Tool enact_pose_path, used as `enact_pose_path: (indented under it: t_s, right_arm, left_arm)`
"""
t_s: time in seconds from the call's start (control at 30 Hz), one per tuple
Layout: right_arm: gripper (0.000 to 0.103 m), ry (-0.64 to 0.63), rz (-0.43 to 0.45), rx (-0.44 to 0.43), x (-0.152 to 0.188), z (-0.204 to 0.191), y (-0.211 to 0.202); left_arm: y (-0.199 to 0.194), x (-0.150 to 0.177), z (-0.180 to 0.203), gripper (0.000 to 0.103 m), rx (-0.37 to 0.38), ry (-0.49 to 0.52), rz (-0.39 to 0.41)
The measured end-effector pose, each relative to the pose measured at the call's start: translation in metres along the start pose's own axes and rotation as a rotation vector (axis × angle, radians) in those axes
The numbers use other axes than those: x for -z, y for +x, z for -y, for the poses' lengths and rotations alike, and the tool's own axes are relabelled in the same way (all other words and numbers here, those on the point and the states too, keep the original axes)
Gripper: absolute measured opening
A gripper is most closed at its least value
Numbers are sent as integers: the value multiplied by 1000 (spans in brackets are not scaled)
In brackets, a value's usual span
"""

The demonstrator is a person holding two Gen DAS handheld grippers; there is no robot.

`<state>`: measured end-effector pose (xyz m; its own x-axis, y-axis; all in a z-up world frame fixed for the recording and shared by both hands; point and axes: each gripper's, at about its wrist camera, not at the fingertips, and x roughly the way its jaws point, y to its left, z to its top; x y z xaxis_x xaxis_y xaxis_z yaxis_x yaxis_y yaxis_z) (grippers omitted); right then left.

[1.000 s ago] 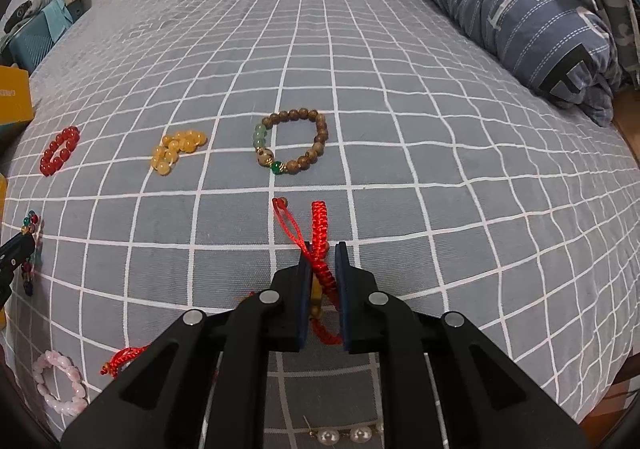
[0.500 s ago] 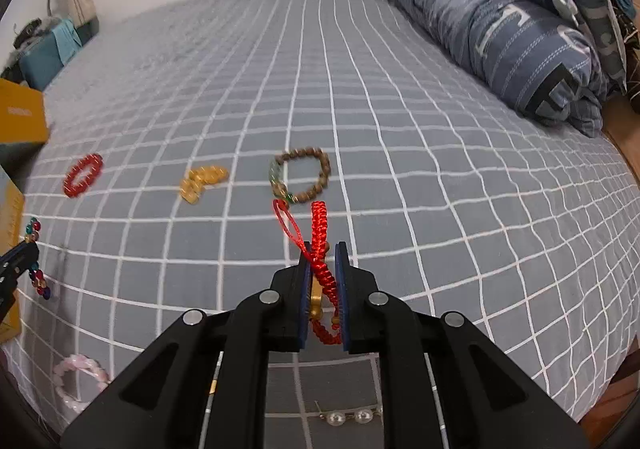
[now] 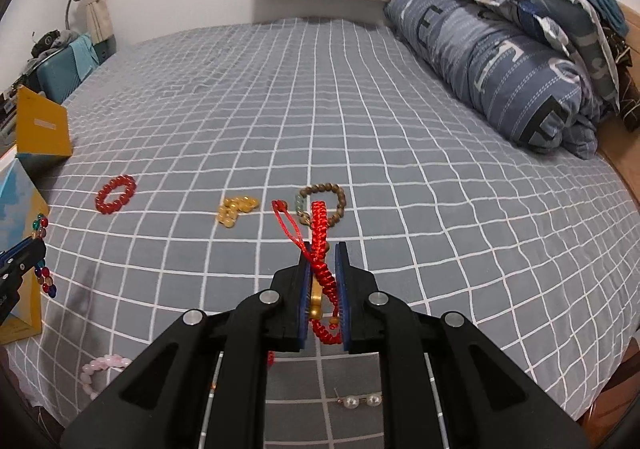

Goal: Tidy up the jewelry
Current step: 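Carry both held bracelets over to the open white box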

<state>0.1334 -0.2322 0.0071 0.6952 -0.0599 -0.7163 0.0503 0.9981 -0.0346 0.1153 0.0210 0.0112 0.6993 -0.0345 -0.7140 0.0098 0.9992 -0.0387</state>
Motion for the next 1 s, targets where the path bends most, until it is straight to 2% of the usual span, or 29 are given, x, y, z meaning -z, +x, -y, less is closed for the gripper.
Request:
enact_pose_path:
  t_s: [0.67,1.0]
  right_arm:
    - [10,-31,76,-39,-8,-33,-62]
    - [10,-70,98,-84,-15,-68,-86]
  left_arm:
    - [-70,-2,-18,18,-31,-23,86]
    - [-102,1,-39,18,-74,-60,109]
